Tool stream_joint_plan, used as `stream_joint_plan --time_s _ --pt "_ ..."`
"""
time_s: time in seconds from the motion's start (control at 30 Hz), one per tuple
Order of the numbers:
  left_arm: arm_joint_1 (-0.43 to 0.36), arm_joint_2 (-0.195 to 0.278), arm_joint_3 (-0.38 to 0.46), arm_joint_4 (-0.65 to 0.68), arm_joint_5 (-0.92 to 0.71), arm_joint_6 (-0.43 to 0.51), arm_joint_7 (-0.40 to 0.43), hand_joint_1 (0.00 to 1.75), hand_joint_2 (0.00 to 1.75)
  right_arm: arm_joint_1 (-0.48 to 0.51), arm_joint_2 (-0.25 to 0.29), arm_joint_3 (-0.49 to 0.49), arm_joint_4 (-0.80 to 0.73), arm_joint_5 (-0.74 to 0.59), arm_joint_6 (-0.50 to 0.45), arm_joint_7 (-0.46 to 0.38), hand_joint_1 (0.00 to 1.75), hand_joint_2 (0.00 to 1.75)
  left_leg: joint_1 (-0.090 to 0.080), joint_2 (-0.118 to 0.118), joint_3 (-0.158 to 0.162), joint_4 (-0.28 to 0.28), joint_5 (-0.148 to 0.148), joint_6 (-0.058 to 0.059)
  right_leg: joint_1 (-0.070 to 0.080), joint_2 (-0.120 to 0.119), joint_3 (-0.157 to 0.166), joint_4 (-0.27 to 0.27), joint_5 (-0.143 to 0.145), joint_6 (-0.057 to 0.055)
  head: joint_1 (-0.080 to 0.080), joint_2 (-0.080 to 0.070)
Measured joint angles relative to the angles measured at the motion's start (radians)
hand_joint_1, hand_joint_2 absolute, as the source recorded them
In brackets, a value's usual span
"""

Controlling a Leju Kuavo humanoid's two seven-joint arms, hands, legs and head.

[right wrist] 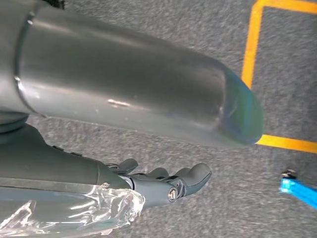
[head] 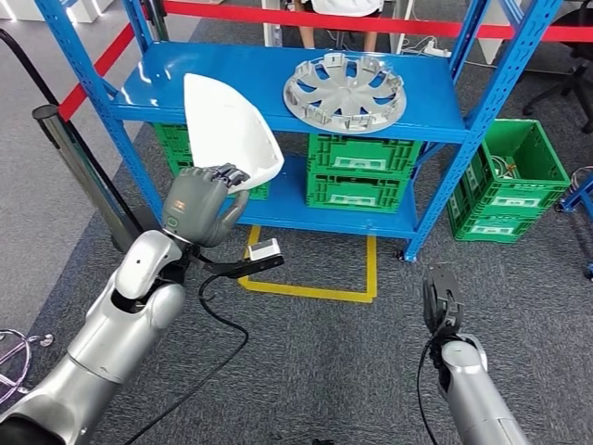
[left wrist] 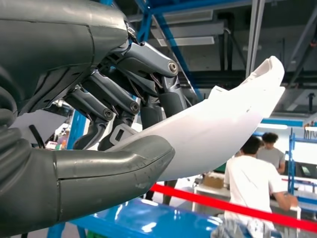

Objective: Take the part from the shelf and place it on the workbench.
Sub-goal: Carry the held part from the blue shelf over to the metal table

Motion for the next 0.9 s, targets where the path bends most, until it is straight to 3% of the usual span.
stream_joint_plan --time_s 0.03,0.1,0.17,0.27,0.33,0.43,0.5,0.53,0.57,0.63,0.7,0.8,0.9 --pt "0.003 0.002 0.002 0.000 0.000 0.000 -0.002 1.55 1.75 -0.002 0.000 0.002 0.004 0.001 0.000 0.001 0.00 0.00 0.000 0.000 -0.004 0.002 0.002 -0.002 -0.002 0.000 0.021 -0.028 0.018 0.002 0.000 0.000" --pt "0.005 0.005 0.006 0.000 0.000 0.000 -0.004 1.55 1.75 -0.009 0.001 0.006 0.011 0.002 0.000 0.003 0.00 0.00 0.001 0.000 -0.011 0.011 0.002 -0.008 -0.006 -0.001 0.100 -0.156 0.069 0.005 0.000 0.000" --pt "0.004 0.007 0.010 0.000 0.000 -0.001 -0.005 1.55 1.75 -0.017 0.004 0.010 0.016 0.003 0.001 0.005 0.00 0.00 -0.003 0.000 -0.023 0.025 0.002 -0.017 -0.006 -0.001 0.154 -0.251 0.089 0.000 0.000 0.000" --pt "0.006 0.011 0.013 0.000 0.000 0.000 -0.008 1.55 1.75 -0.022 0.011 0.017 0.025 0.004 0.001 0.009 0.00 0.00 -0.004 0.000 -0.038 0.034 0.007 -0.032 -0.003 0.001 0.156 -0.263 0.090 -0.019 -0.001 0.000" --pt "0.005 0.015 0.015 0.000 0.001 0.000 -0.010 1.55 1.75 -0.027 0.016 0.019 0.030 0.005 0.001 0.010 0.00 0.00 -0.001 -0.002 -0.052 0.061 -0.015 -0.044 -0.006 0.001 0.154 -0.265 0.095 -0.032 -0.004 0.000" --pt "0.007 0.024 0.017 0.000 0.001 0.001 -0.011 1.55 1.75 -0.033 0.022 0.022 0.035 0.006 0.001 0.010 0.00 0.00 0.006 -0.003 -0.129 0.234 -0.106 -0.060 -0.007 0.001 0.150 -0.266 0.099 -0.044 -0.009 0.000" --pt "0.010 0.029 0.017 0.000 0.002 0.001 -0.011 1.55 1.75 -0.033 0.024 0.023 0.040 0.006 0.001 0.011 0.00 0.00 0.010 -0.003 -0.168 0.322 -0.128 -0.063 -0.007 0.001 0.147 -0.265 0.101 -0.044 -0.009 0.000" --pt "0.011 0.031 0.018 0.000 0.002 0.001 -0.011 1.55 1.75 -0.033 0.025 0.023 0.042 0.006 0.001 0.011 0.00 0.00 0.010 -0.003 -0.162 0.312 -0.111 -0.062 -0.007 0.001 0.147 -0.265 0.101 -0.044 -0.009 0.000" --pt "0.011 0.032 0.018 0.000 0.002 0.001 -0.011 1.55 1.75 -0.034 0.026 0.023 0.043 0.006 0.001 0.011 0.00 0.00 0.011 -0.003 -0.137 0.265 -0.079 -0.058 -0.007 0.001 0.147 -0.265 0.102 -0.043 -0.010 0.000" --pt "0.010 0.033 0.019 0.000 0.002 0.002 -0.011 1.55 1.75 -0.037 0.029 0.023 0.045 0.007 0.001 0.011 0.00 0.00 0.008 -0.005 -0.067 0.129 -0.018 -0.047 -0.006 0.002 0.147 -0.265 0.104 -0.039 -0.010 0.000" --pt "0.009 0.033 0.020 0.000 0.002 0.002 -0.012 1.55 1.75 -0.041 0.031 0.023 0.046 0.007 0.001 0.011 0.00 0.00 0.007 -0.007 -0.030 0.045 0.001 -0.043 -0.002 0.003 0.139 -0.263 0.106 -0.036 -0.008 0.000" --pt "0.011 0.033 0.020 0.000 0.001 0.002 -0.013 1.55 1.75 -0.042 0.032 0.023 0.049 0.007 0.001 0.010 0.00 0.00 0.006 -0.009 -0.033 0.031 0.001 -0.052 -0.001 0.002 0.130 -0.263 0.110 -0.036 -0.007 0.000" --pt "0.011 0.034 0.020 0.000 -0.003 0.002 -0.019 1.55 1.75 -0.045 0.033 0.026 0.056 0.008 0.000 0.008 0.00 0.00 0.004 -0.010 -0.036 0.031 0.004 -0.045 -0.002 0.000 0.132 -0.272 0.117 -0.026 -0.007 0.000"
